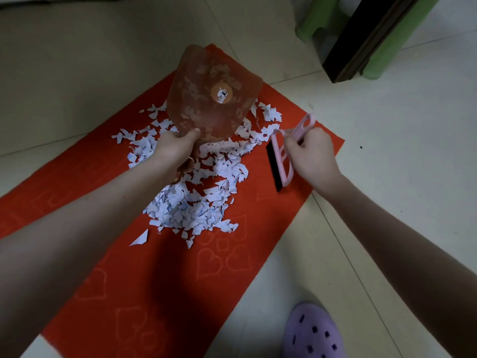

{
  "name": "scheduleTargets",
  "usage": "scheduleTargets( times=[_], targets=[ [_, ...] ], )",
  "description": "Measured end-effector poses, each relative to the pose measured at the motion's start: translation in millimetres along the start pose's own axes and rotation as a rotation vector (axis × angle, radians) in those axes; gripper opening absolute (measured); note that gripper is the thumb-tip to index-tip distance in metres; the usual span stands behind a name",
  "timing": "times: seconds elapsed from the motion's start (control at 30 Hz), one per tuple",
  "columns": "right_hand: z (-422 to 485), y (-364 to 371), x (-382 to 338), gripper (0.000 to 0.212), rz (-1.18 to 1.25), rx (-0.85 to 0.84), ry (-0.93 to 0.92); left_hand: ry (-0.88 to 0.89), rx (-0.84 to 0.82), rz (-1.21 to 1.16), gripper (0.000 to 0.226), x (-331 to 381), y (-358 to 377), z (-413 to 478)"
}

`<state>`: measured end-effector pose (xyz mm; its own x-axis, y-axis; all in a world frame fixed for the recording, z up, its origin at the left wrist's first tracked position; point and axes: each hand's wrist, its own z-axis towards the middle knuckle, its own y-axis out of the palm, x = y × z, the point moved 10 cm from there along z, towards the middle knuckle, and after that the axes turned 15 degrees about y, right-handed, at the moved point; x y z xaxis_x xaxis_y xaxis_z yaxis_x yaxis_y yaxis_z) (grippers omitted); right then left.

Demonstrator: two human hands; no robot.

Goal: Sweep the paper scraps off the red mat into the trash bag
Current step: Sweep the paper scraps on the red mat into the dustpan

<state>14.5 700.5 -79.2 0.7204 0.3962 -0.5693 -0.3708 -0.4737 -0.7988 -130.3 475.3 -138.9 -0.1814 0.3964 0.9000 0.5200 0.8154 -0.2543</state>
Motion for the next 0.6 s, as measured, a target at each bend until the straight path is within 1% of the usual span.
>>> scheduleTargets(
  times=[0.07, 0.13, 0.23, 0.27, 0.33, 0.4, 0.43, 0.5, 0.53, 0.6],
  targets=[
    [1.5, 11.2, 6.2, 0.047, -0.080, -0.003, 0.037, 0.001, -0.001, -0.006, 0.030, 1.9, 2.0, -1.0],
    [-7.5, 24.6, 5.7, 0.042, -0.098, -0.042, 0.025, 0.002, -0.003, -0.008, 0.029, 3.7, 3.8, -2.5],
    [-30.2, 44.0, -2.7, 0.032, -0.044, -0.191, -0.056, 0.005, -0.010, -0.008, 0.028, 4.9, 5.2, -3.5],
    [-34.3, 42.5, -3.4, 0.030, -0.001, -0.208, -0.057, 0.006, -0.009, -0.003, 0.028, 5.1, 4.6, -3.4],
    [-33.2, 22.8, -0.5, 0.026, 0.101, -0.136, -0.051, 0.004, -0.003, 0.005, 0.028, 4.6, 3.2, -3.1],
    [-26.9, -2.4, 7.2, 0.026, 0.120, 0.008, -0.077, 0.000, 0.000, 0.000, 0.029, 4.2, 2.6, -3.5],
    [-21.9, -10.7, 14.5, 0.027, 0.070, 0.070, -0.072, -0.003, -0.003, -0.005, 0.029, 4.3, 3.5, -3.8],
    [-11.3, -15.1, 33.9, 0.039, -0.079, 0.150, -0.012, -0.005, -0.007, -0.011, 0.029, 5.0, 5.7, -4.5],
    [-9.1, -12.4, 42.3, 0.043, -0.148, 0.160, 0.019, -0.004, -0.008, -0.009, 0.030, 5.8, 6.7, -4.7],
    [-16.3, -2.4, 49.7, 0.042, -0.210, 0.143, 0.027, -0.001, -0.015, -0.012, 0.032, 7.6, 10.0, -5.1]
  ],
)
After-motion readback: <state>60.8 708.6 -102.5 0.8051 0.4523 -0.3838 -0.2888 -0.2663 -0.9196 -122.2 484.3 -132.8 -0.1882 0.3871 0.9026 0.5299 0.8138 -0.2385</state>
